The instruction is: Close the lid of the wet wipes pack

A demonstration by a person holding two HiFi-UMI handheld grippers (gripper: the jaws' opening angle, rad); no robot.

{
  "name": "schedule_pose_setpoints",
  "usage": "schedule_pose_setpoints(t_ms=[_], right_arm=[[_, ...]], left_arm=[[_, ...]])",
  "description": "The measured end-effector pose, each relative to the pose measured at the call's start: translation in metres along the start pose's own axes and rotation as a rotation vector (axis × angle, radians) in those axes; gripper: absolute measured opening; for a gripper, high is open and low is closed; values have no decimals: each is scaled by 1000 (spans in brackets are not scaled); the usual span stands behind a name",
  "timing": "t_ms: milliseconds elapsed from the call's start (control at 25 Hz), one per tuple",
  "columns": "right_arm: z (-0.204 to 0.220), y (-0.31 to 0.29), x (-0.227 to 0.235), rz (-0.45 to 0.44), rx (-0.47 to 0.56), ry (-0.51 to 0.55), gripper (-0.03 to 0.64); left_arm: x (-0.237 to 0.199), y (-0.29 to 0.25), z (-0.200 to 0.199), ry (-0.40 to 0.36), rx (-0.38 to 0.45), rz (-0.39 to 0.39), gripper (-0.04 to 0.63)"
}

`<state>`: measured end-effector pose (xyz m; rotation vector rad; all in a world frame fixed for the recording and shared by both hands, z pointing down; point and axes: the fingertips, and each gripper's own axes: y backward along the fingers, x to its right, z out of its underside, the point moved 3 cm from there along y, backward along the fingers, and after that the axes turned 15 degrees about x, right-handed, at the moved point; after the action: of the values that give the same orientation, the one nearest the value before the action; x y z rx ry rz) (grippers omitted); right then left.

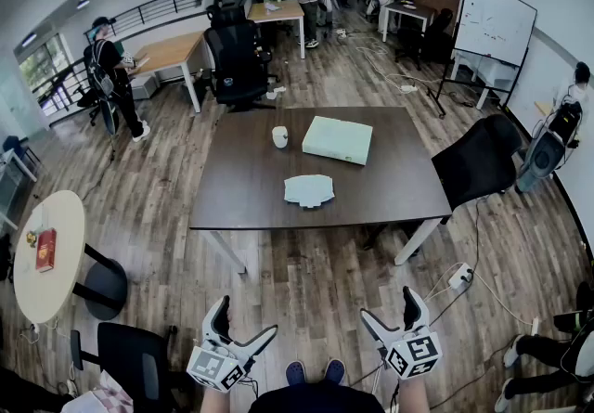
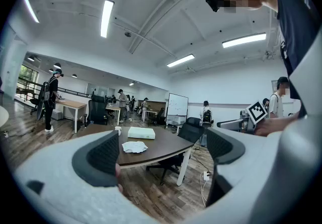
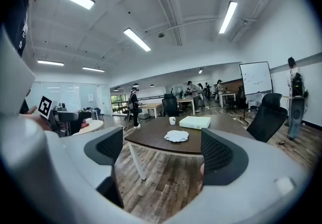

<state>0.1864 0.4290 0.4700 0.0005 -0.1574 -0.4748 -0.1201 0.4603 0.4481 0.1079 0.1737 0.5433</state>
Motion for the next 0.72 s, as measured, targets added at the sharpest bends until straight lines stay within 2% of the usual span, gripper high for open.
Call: schedule_pose_setpoints(t_ms=[280,400,720], right_arm=[[0,10,10,-16,13,1,491],[-4,10,18,-21,34,-7,533],[-5,12,36,-54,28,-16,533]], left_arm=[[13,2,10,8,-14,-22,529],[18,-2,11,6,-7,-32,528],[33,-12,18,-6,-14,-50,526]])
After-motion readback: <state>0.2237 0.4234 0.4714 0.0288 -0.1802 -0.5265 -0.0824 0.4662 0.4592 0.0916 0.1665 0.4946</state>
